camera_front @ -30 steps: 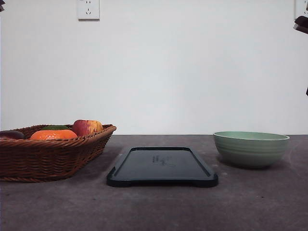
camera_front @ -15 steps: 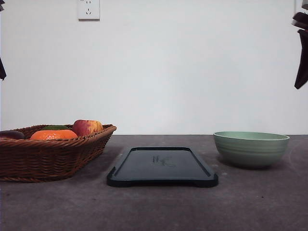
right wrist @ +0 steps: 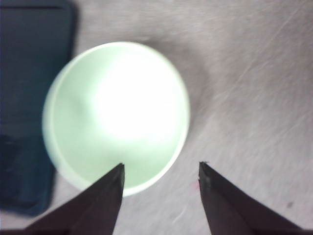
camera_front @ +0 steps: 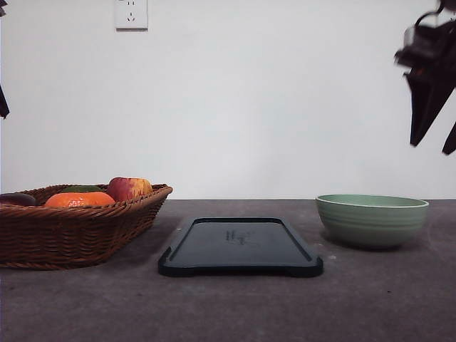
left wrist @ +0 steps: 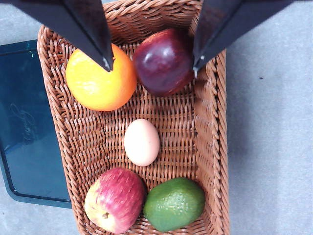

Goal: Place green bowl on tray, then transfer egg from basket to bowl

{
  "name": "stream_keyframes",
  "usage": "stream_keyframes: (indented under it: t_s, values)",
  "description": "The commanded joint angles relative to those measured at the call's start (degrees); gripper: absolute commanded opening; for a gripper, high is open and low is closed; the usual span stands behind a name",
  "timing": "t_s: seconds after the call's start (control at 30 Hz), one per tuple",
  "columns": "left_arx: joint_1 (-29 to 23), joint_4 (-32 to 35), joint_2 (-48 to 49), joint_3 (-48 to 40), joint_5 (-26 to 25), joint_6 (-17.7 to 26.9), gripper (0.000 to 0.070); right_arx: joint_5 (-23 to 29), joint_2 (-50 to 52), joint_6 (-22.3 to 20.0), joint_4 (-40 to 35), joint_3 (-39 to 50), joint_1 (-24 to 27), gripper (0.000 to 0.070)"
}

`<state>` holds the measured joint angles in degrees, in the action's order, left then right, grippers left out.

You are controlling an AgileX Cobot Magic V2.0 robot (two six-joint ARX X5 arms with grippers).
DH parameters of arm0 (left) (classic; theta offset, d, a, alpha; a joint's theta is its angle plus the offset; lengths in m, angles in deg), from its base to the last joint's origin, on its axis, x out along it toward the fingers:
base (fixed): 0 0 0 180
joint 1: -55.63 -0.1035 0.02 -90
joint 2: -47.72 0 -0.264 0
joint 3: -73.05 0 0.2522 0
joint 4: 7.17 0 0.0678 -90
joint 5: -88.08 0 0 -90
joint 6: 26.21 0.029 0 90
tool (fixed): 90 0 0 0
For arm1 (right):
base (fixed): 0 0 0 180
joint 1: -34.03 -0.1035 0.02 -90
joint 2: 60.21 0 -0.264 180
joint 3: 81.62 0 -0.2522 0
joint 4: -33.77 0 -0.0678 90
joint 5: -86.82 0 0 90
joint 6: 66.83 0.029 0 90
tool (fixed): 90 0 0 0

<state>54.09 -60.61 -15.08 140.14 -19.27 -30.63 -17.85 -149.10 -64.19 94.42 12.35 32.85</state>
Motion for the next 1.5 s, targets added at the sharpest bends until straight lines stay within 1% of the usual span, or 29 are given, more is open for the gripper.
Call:
stream_keyframes:
  t_s: [0.0,0.13,0.33,0.5,0.53,0.67,0.83,0.93,0.97,1.0,1.1,1.13,1.23,1.33,1.47]
  values:
    - [0.1,0.4,-0.4,1.4,-0.3,0.5,0.0315,0.6,-2.9,-1.7,0.0,-1.9,-0.2,0.0299]
    - [0.1,0.6,-0.4,1.4,-0.3,0.5,0.0315,1.3,-7.5,-2.6,-0.2,-3.3,-0.2,0.0298]
    - [0.1,0.8,-0.4,1.4,-0.3,0.5,0.0315,1.4,-12.7,-3.1,-1.4,-3.7,-0.2,0.0247]
    - [0.1,0.9,-0.4,1.4,-0.3,0.5,0.0315,1.4,-15.2,-3.1,-1.4,-3.7,-0.2,0.0015]
    - [0.1,0.9,-0.4,1.4,-0.3,0.5,0.0315,1.4,-15.3,-3.1,-1.4,-3.7,-0.2,0.0001]
    - [0.1,0.9,-0.4,1.4,-0.3,0.5,0.0315,1.4,-15.2,-3.1,0.6,-5.4,-0.2,0.0]
    - [0.1,0.9,-0.4,1.4,-0.3,0.5,0.0315,1.4,-15.2,-3.1,9.0,-12.5,-0.7,0.0]
    - [0.1,0.9,-0.4,1.4,-0.3,0.5,0.0315,1.3,-15.2,-3.1,14.3,-18.4,-2.2,0.0]
    - [0.1,0.9,-0.4,1.4,-0.3,0.5,0.0315,1.1,-15.2,-2.9,14.9,-20.1,-3.0,0.0]
    - [0.1,0.9,-0.4,1.4,-0.3,0.5,0.0315,0.6,-15.2,-2.8,15.3,-21.8,-3.9,0.0]
    - [0.1,1.1,-0.4,1.4,-0.3,0.5,0.0315,-3.4,-15.2,-1.8,13.9,-26.3,-7.5,0.0]
    - [0.1,1.1,-0.4,1.4,-0.3,0.5,0.0315,-3.5,-15.2,-1.5,13.2,-27.5,-8.9,0.0]
    - [0.1,1.1,-0.4,1.4,-0.3,0.5,0.0315,-2.1,-15.6,-1.1,11.6,-30.4,-13.2,0.0]
    - [0.1,1.1,-0.4,1.4,-0.3,0.5,0.0315,0.0,-17.0,-1.1,11.5,-32.4,-17.3,0.0]
    - [0.1,1.1,-0.4,1.4,-0.3,0.5,0.0315,1.6,-20.1,-1.1,11.5,-33.1,-21.1,0.0]
